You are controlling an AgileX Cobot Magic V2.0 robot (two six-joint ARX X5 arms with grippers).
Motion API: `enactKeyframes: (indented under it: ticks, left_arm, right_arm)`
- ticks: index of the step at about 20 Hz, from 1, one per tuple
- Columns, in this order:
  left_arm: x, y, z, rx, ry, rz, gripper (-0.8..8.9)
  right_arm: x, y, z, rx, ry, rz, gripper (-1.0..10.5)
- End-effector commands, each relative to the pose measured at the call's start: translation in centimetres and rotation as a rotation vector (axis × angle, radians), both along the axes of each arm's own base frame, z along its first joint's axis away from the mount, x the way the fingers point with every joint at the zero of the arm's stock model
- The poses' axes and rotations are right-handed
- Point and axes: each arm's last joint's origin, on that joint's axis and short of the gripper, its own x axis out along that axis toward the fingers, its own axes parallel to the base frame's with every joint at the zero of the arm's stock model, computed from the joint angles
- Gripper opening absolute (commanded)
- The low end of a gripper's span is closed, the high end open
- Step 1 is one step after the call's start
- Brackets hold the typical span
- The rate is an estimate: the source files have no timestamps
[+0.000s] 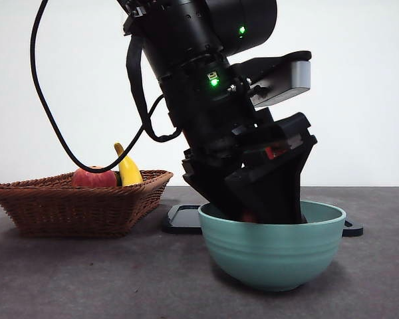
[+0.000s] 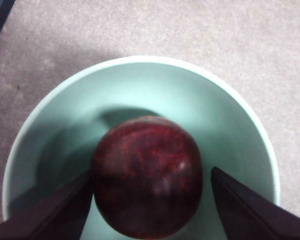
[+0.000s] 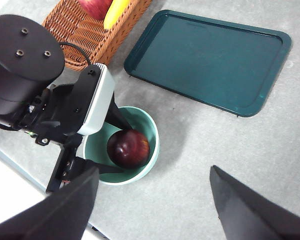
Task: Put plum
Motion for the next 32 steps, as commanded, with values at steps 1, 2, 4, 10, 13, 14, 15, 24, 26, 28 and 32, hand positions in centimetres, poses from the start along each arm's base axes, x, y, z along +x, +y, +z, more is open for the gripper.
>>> enactKeyframes:
  ticks: [1,2,4,10,13,14,15,24,26,28,32]
  left_arm:
    - [-0.1,-0.8,0.1,-0.009,-0.005,-0.013,3.80]
    - [-0.1,-0.8,0.3,-0.011,-0.003,-0.008,3.80]
    - [0.0,-1.0,1.1,-0.013,-0.004,-0.007,3.79]
    - [1.0,-1.5,5.5,-0.029,-0.016,0.007,3.79]
    - [2.4,-0.3,8.6,-0.066,-0.028,0.074,3.79]
    - [2.9,0.6,9.9,-0.100,-0.038,0.114,3.79]
    - [3.3,1.7,11.2,-0.138,-0.056,0.157,3.79]
    - [1.0,16.7,23.5,-0.451,-0.242,0.447,3.79]
    - [-0.9,19.3,24.5,-0.463,-0.255,0.482,3.79]
    - [-2.7,21.1,24.4,-0.479,-0.235,0.479,3.79]
    - [-5.4,22.8,20.7,-0.482,-0.132,0.462,3.79]
  right_arm:
    - [0.1,0.1,0.6,0.005,-0.022,0.003,3.6]
    - [0.1,0.1,0.6,0.005,-0.022,0.002,3.6]
    - [0.1,0.1,0.6,0.005,-0.022,0.002,3.6]
    - [0.1,0.1,0.6,0.005,-0.022,0.002,3.6]
    - [0.0,0.1,0.6,0.005,-0.020,0.002,3.6]
    - [0.0,0.1,0.6,0.004,-0.019,0.002,3.6]
    - [0.0,0.1,0.6,0.004,-0.019,0.002,3.6]
    - [0.0,0.1,0.6,0.005,-0.019,0.002,3.6]
    - [0.0,0.1,0.6,0.005,-0.019,0.002,3.6]
    - [0.0,0.1,0.6,0.005,-0.020,0.002,3.6]
    - [0.0,0.1,0.6,0.005,-0.020,0.003,3.6]
